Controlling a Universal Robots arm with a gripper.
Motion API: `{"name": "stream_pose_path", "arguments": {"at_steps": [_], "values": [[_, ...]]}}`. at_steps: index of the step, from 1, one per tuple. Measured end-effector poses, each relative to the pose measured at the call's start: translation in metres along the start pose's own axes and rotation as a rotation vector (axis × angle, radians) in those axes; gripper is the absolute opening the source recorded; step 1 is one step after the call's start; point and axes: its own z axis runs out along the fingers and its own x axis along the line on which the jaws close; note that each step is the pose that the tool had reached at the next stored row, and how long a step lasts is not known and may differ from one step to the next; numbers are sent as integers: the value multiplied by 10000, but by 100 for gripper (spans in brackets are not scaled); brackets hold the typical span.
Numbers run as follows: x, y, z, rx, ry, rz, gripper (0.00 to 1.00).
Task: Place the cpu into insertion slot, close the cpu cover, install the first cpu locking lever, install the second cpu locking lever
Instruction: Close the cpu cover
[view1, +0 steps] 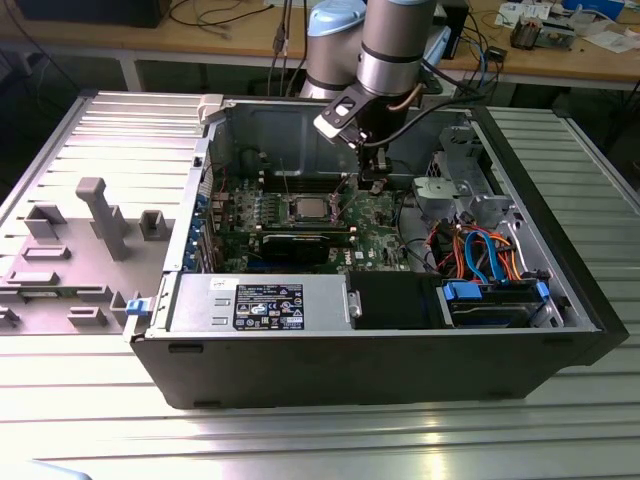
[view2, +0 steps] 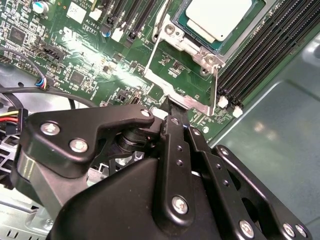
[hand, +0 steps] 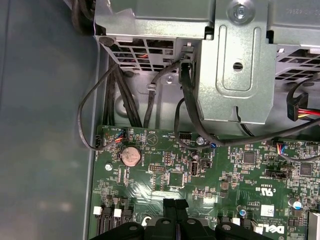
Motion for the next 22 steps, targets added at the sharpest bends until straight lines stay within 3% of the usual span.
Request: {"name": "stream_pose_path", "arguments": {"at_steps": [14, 18, 22], "values": [[2, -28, 0, 0, 0, 0, 11], [10, -121, 0, -1, 0, 0, 11], [13, -158, 1, 0, 1, 0, 11]]}}
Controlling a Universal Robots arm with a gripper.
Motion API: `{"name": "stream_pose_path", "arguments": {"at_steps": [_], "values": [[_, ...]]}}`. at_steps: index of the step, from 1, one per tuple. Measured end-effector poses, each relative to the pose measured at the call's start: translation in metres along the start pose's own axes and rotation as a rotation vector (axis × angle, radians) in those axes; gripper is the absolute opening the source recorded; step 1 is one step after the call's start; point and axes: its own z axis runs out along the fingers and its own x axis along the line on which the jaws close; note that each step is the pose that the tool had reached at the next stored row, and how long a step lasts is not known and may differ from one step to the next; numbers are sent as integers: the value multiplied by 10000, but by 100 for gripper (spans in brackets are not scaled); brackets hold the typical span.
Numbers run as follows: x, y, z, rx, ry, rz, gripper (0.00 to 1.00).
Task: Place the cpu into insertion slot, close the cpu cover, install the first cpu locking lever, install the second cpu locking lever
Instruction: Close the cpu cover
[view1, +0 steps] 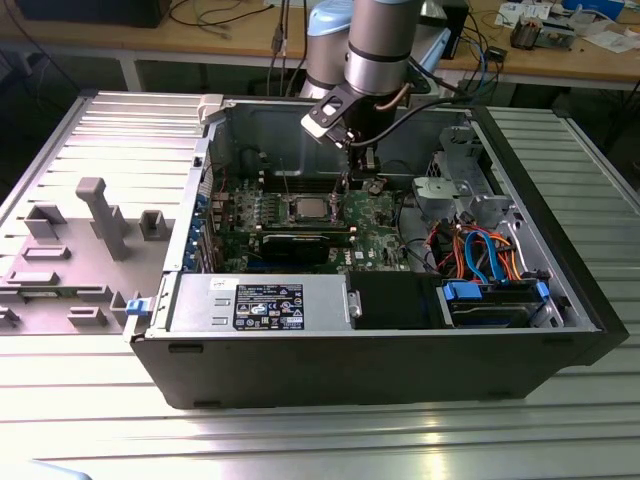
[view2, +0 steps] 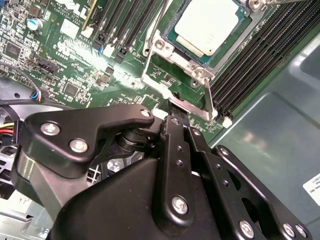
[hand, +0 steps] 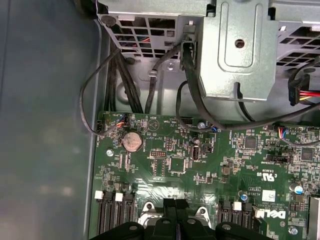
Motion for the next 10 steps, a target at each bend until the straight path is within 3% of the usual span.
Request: {"name": "stream_pose_path", "arguments": {"at_steps": [10], "values": [[7, -91, 1, 1, -1, 0, 11]]}}
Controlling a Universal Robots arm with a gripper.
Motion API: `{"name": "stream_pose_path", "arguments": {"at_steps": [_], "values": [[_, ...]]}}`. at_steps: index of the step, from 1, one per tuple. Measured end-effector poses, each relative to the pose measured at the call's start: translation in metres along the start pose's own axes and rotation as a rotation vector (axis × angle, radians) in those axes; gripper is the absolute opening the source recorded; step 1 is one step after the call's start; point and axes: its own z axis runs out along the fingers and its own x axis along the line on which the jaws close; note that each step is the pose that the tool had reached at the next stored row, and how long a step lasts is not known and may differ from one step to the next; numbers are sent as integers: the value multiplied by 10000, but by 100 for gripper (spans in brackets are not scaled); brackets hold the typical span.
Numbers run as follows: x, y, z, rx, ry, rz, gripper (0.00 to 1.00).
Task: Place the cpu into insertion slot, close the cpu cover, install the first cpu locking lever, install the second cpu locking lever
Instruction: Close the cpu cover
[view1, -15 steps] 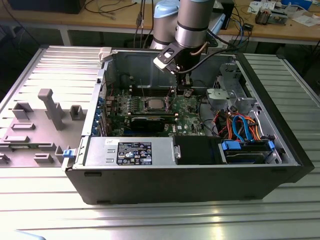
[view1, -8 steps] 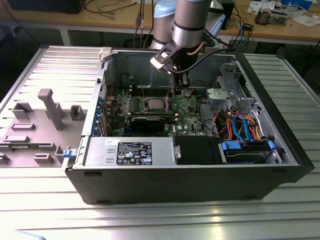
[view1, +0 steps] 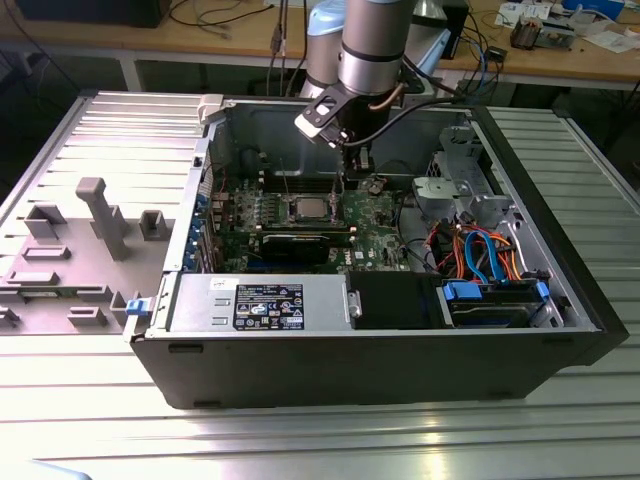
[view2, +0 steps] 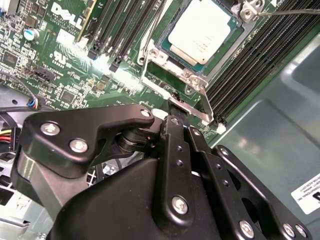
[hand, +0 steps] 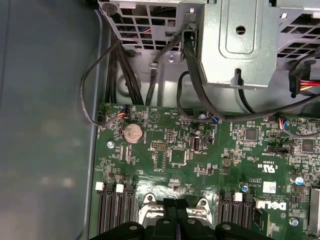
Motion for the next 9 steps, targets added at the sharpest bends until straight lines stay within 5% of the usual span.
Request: {"name": "stream_pose_path", "arguments": {"at_steps": [9], "values": [[7, -92, 5, -1, 1, 0, 11]]}}
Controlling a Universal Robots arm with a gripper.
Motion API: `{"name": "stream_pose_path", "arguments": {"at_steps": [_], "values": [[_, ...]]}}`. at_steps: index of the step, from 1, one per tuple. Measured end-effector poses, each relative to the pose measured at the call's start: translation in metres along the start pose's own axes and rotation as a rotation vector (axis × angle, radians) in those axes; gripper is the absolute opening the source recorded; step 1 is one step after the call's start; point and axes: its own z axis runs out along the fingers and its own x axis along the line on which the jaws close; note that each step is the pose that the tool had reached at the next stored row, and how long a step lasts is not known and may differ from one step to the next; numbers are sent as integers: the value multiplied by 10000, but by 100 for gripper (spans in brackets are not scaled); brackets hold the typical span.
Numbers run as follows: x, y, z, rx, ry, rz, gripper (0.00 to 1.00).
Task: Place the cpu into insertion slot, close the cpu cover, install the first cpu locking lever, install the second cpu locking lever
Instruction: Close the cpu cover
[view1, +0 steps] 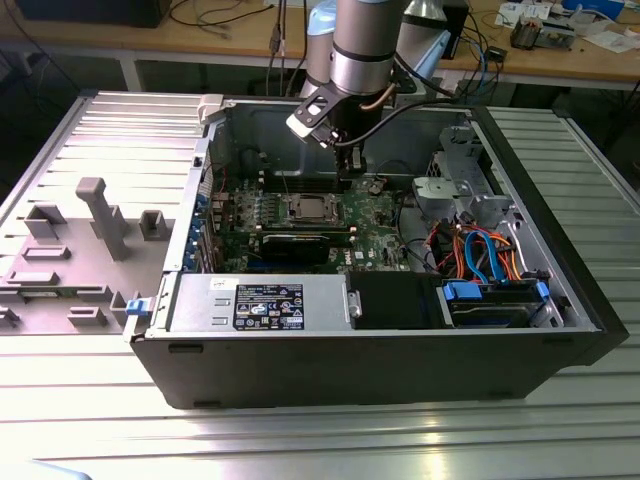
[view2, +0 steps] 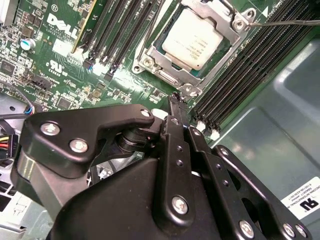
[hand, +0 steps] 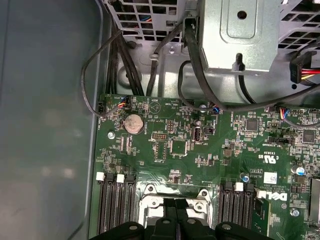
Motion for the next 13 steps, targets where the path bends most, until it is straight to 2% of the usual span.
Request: {"name": "stream_pose_path", "arguments": {"at_steps": [10, 13], "values": [[5, -71, 9, 1, -1, 0, 11], [6, -73, 9, 0, 0, -1, 11]]}}
